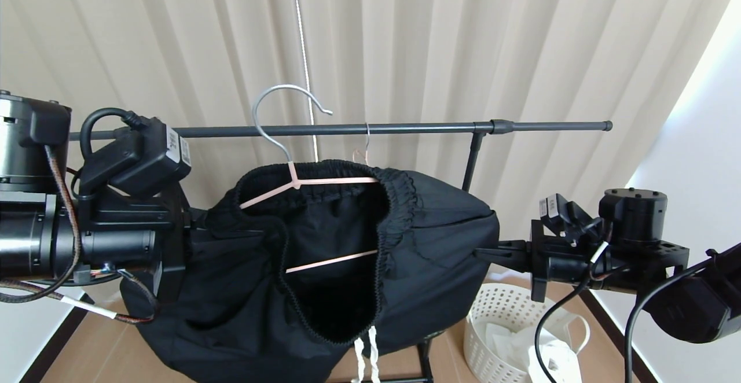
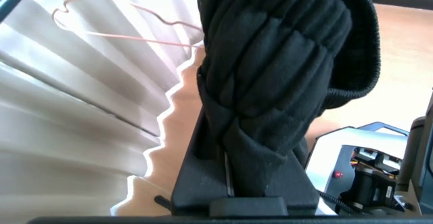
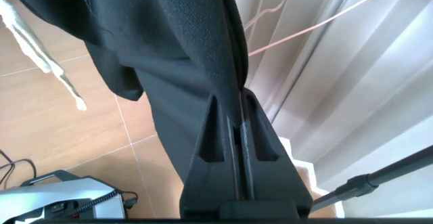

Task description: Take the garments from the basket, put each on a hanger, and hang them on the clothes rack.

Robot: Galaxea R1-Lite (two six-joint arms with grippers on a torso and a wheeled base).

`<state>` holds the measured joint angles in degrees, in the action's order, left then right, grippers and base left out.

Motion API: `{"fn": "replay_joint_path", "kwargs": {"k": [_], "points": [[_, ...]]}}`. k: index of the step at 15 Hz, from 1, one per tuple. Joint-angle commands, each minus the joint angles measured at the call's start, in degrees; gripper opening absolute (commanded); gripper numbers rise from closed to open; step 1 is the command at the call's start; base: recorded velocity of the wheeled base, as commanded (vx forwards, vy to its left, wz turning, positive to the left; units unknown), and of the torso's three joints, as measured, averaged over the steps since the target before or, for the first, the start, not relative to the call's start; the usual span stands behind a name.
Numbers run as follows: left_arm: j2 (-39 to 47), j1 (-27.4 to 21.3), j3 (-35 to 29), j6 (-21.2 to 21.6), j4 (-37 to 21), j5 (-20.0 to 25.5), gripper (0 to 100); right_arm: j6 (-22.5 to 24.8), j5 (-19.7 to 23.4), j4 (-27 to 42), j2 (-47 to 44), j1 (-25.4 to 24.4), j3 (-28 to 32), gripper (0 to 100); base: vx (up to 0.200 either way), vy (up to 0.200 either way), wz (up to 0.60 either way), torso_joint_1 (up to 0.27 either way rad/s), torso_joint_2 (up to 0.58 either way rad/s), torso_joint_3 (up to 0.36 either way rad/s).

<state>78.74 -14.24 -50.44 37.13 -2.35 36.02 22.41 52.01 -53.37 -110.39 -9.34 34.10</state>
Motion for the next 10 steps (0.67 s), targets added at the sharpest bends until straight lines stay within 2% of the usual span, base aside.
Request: {"fn": "replay_joint_path", "kwargs": {"k": [1,7,10], "points": [[-2.4,0.9,1.7,0.0,0.0,0.0,0,0.0,0.0,0.0,-0.7,0.2,0.5,0,0.0,0.0,0.0,0.0,0.0,0.0],[-8.1,2.5,4.7,-3.6,-0.1,0.0,0,0.0,-0.4,-0.1,-1.5,0.6,0.8,0,0.0,0.0,0.0,0.0,0.0,0.0],[-8.6,2.9,6.8,-3.7,-0.1,0.0,0,0.1,-0.4,-0.1,-1.1,0.5,0.1,0,0.0,0.0,0.0,0.0,0.0,0.0]]}}
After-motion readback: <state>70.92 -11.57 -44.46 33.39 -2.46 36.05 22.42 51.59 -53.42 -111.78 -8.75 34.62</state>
